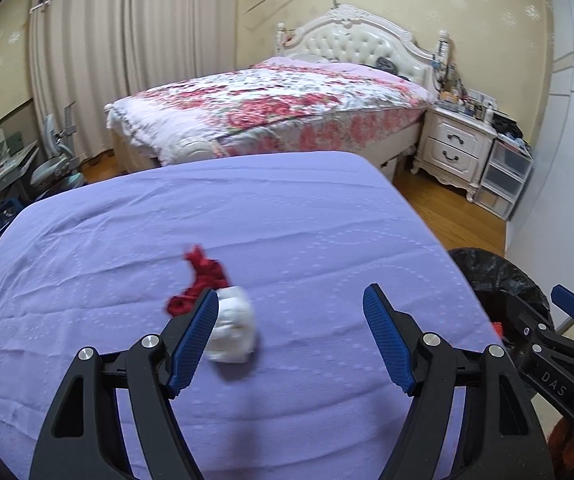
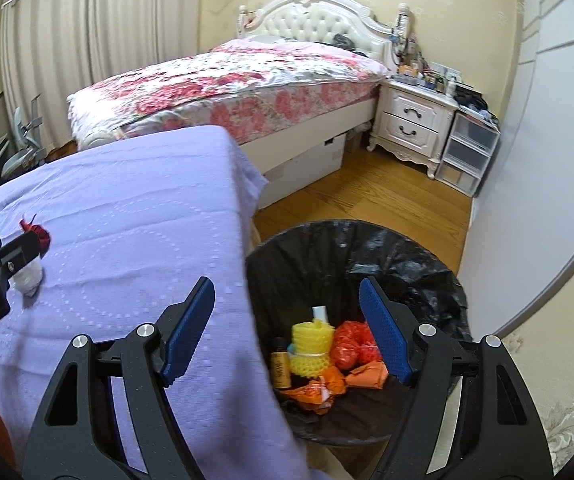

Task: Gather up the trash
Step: 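Move both open tools back over the bed toward the red cloth and tissue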

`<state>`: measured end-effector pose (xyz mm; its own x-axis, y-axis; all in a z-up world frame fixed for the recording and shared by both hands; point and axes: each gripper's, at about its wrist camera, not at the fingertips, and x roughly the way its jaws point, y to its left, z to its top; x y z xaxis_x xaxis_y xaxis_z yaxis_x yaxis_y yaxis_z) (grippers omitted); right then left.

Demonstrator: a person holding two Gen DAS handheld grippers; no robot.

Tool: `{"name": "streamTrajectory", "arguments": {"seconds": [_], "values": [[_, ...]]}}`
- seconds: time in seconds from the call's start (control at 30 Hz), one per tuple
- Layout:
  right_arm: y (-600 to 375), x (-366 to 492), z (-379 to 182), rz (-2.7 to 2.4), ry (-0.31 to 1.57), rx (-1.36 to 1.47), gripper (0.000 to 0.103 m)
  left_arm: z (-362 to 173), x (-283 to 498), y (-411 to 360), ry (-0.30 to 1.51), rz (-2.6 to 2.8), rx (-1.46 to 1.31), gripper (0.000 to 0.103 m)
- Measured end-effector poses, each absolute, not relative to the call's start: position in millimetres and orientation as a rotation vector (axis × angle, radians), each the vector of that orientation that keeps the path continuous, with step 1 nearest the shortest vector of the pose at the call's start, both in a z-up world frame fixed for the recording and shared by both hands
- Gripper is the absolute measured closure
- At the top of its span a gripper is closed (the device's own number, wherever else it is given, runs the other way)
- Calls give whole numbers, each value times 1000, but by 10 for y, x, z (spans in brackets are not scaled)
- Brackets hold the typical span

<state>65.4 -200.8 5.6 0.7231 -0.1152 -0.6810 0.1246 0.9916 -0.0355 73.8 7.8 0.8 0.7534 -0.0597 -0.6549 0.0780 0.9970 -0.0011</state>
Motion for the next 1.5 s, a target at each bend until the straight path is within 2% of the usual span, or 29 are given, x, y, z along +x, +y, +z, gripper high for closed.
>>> {"name": "streamTrajectory", "arguments": {"seconds": [0.7,1.5], "values": [[-805,725,72,92,766,-123,30,-141,506,1458,735,193,-60,30],[-65,884,72,229,781,-141,30,-228,401,2035,758,280,-123,30]]}}
